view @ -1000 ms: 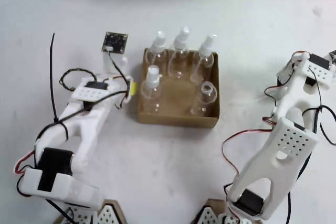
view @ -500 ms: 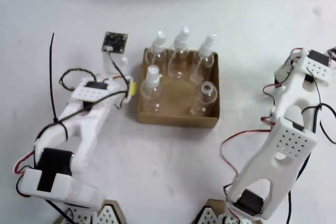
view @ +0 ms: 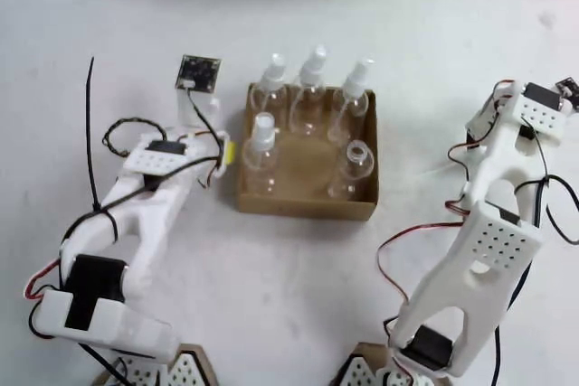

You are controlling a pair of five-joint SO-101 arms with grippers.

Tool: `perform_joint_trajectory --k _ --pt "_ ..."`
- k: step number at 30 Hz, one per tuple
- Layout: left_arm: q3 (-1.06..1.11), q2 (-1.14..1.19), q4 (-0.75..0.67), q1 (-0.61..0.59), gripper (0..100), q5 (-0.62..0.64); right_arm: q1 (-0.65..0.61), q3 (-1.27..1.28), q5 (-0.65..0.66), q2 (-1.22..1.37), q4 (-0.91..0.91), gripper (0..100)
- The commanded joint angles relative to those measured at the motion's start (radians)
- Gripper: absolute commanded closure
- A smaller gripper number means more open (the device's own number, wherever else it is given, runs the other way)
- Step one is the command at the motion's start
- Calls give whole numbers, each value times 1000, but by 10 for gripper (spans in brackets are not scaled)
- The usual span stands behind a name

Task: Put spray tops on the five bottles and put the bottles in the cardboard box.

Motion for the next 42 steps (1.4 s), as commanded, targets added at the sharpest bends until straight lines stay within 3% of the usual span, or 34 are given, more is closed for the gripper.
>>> perform_joint_trajectory --k 1,15,42 --pt "-61 -5 -25 8 812 -9 -13 -29 9 -74 8 983" --pt "-61 -5 -25 8 812 -9 -8 -46 17 -142 25 983" --pt "-61 -5 -25 8 812 -9 25 -40 18 -722 -10 983"
